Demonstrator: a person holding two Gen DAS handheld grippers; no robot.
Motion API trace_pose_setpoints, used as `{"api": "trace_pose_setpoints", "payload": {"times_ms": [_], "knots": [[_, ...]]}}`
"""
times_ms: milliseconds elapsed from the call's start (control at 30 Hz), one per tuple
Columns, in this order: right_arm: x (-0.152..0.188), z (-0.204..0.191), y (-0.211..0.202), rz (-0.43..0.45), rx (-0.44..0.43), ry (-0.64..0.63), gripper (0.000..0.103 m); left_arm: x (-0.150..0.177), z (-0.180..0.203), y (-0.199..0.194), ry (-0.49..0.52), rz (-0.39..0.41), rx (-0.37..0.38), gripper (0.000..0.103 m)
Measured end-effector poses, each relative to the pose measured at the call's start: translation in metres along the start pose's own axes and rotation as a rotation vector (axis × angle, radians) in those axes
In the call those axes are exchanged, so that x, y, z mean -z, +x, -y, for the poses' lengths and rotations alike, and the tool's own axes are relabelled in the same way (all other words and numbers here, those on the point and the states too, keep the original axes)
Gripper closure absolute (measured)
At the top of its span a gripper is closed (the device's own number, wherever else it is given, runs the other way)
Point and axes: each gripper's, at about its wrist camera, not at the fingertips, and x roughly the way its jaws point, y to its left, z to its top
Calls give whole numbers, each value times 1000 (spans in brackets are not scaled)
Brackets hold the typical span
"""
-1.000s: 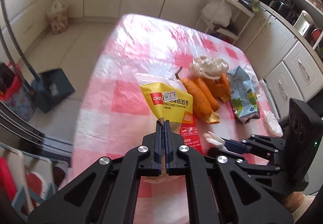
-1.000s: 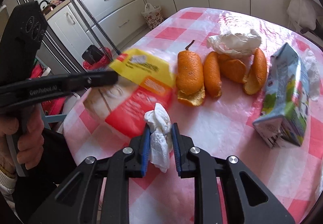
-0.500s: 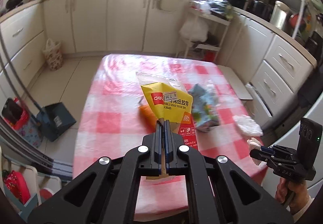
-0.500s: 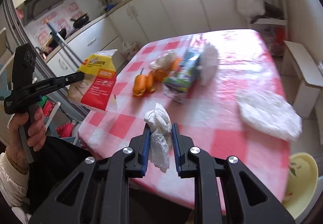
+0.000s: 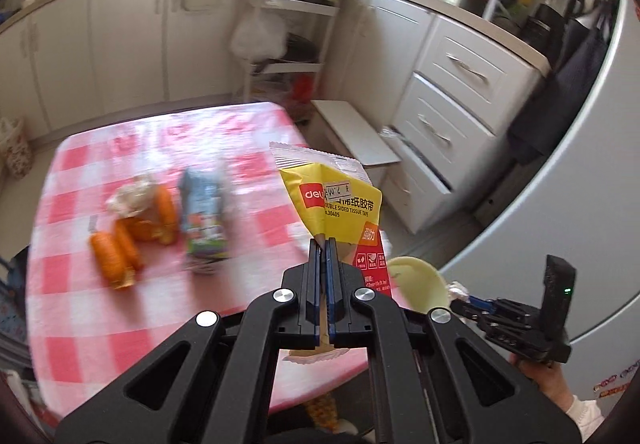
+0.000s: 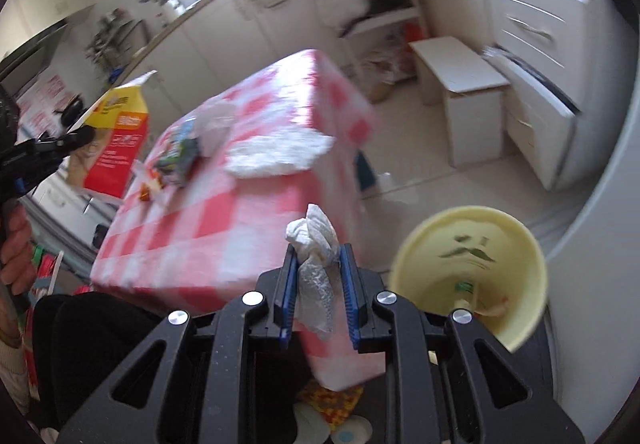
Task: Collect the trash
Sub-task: 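Carry tissue and yellow package to the yellow bucket and release both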
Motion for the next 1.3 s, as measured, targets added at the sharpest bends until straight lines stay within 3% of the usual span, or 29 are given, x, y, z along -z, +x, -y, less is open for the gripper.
{"api": "trace_pose_setpoints", "payload": {"times_ms": [167, 333, 533, 733, 900, 967, 1167, 1300], "knots": [[2, 34, -1, 11, 52, 68, 80, -17, 66, 29, 36, -17, 122, 100], [10, 63, 13, -6, 89, 116, 79, -11, 113, 86, 54, -100, 159, 100], [23, 92, 32, -41, 135, 182, 79, 22, 145, 171, 53, -261, 131, 100], [32, 111, 47, -72, 167, 215, 77, 41, 159, 211, 90, -321, 74, 98], [38, 121, 59, -95, 197, 252, 59, 49, 155, 228, 91, -369, 68, 83], [39, 124, 59, -97, 197, 266, 58, 48, 152, 227, 90, -361, 66, 67], [44, 121, 55, -93, 185, 270, 51, 41, 149, 221, 84, -328, 51, 54], [46, 115, 52, -84, 167, 272, 49, 40, 150, 211, 118, -284, -1, 46]]}}
